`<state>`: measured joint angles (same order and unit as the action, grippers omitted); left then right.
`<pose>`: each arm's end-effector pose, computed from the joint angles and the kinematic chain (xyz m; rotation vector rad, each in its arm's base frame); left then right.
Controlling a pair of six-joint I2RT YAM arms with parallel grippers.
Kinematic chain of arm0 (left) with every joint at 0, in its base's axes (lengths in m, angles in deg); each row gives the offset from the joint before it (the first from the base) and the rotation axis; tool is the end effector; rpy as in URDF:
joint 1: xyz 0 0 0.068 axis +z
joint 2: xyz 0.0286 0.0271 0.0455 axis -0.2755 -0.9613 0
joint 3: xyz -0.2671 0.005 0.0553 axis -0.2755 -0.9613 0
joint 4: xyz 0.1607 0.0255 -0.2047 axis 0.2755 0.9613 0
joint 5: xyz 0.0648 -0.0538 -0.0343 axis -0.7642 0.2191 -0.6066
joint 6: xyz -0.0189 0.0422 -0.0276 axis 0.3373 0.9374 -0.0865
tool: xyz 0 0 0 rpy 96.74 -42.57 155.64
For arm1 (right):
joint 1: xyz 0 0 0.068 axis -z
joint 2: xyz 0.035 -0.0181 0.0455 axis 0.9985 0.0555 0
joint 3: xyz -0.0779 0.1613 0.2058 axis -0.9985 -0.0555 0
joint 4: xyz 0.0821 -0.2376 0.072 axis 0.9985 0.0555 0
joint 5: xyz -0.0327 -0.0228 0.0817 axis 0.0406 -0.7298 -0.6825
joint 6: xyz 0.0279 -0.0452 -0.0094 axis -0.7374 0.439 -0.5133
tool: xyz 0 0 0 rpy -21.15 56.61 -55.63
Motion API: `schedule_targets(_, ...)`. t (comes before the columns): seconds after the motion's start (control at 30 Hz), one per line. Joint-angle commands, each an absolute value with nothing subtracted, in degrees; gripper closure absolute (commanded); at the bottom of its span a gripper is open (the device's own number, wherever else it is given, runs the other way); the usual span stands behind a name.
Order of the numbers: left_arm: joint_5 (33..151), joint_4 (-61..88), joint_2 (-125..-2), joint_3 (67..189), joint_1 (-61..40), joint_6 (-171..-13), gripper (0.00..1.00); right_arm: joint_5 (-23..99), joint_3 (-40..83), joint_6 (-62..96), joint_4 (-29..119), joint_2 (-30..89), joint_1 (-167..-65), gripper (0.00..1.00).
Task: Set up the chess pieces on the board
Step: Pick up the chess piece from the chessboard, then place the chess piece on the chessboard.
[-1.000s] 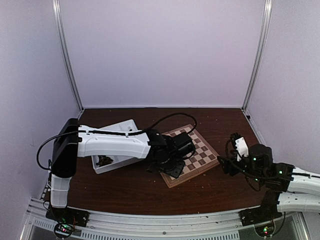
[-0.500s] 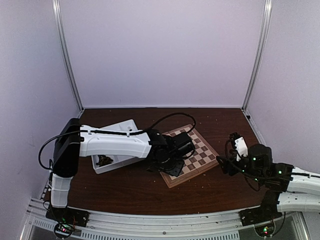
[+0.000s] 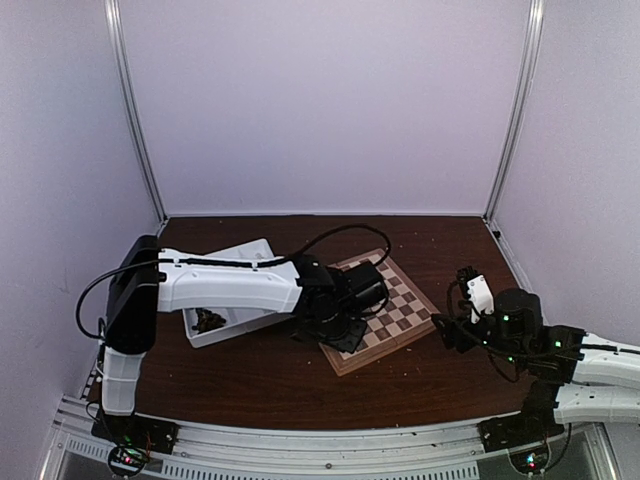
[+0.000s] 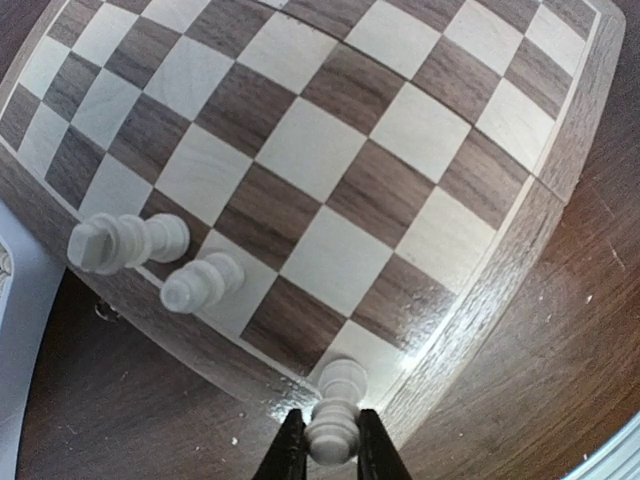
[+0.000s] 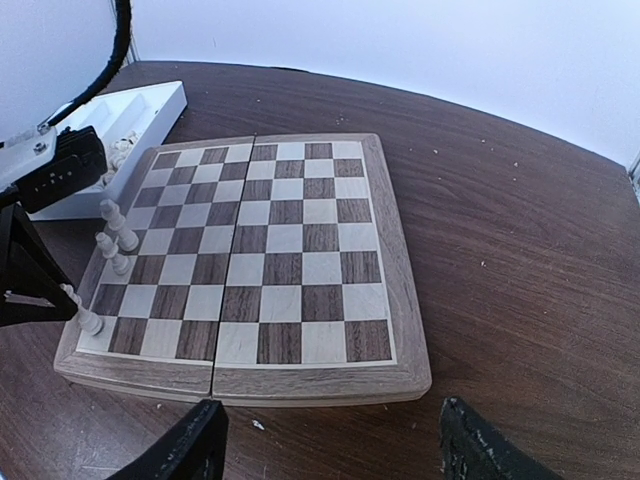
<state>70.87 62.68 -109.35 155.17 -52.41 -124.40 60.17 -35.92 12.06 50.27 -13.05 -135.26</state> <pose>0.1714 -0.4112 0.2000 0.5232 2.6987 -0.2405 0.1133 0.1141 0.2011 -0.4807 1.9778 0.4073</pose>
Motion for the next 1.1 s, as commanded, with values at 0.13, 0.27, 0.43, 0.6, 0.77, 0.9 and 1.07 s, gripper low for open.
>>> schedule_targets(0.13,71.81,70.62,-100.77,153.14,-49.71,-121.27,0.97,60.33,-35.76,12.47,49.42,-13.61,-134.98,0.26)
schedule_targets(0.27,71.01,69.41,-97.09,148.16,-48.05,-121.03,0.97,60.50,-35.83,12.52,49.61,-14.14,-134.94,0.26)
schedule_targets(0.43,70.57,68.98,-93.85,145.13,-45.54,-119.95,0.97,60.50,-36.28,12.43,49.77,-15.33,-134.98,0.26)
schedule_targets(0.6,69.66,68.96,-90.95,143.89,-42.22,-118.15,0.98,60.25,-36.22,12.51,49.53,-14.97,-134.98,0.26)
schedule_targets(0.77,70.06,68.21,-89.81,144.93,-38.64,-115.82,0.97,59.85,-36.01,12.60,49.33,-14.16,-134.98,0.25)
schedule_targets(0.9,72.44,66.62,-91.15,146.64,-36.12,-114.41,0.97,59.63,-36.07,12.61,49.36,-14.43,-135.02,0.25)
schedule_targets(1.07,72.54,66.62,-94.87,150.73,-35.19,-111.47,0.97,59.47,-36.36,12.62,49.33,-15.14,-135.02,0.25)
